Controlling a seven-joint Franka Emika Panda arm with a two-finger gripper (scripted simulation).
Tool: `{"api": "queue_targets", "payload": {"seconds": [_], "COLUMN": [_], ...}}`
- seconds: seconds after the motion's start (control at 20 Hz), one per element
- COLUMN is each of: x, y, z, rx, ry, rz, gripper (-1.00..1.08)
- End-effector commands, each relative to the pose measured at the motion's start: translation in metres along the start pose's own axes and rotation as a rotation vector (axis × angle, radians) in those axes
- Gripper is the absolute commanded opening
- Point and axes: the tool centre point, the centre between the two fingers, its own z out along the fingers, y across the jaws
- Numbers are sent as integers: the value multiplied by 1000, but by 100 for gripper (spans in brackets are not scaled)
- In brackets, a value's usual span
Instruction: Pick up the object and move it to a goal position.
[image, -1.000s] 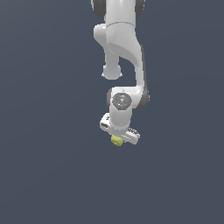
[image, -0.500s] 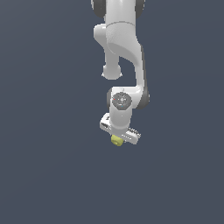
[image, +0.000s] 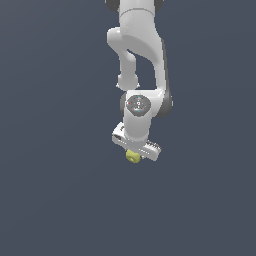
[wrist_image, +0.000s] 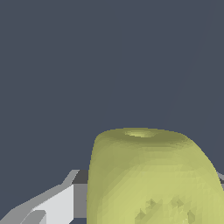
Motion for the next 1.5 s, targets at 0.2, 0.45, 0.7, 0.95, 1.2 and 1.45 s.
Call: {"api": "queue_targets", "payload": {"seconds": [0.2,0.45,0.7,0.95,1.2,1.45], "x": [2,4,6,9,12,16], "y": [7,14,21,27,32,35], "z": [-60,-119,-180,-237,-291,-332], "rx": [1,1,1,0,0,0], "ry": [1,1,1,1,1,1], "rz": [1,1,1,2,2,1], "gripper": [-100,-100,-100,-100,-100,-100]}}
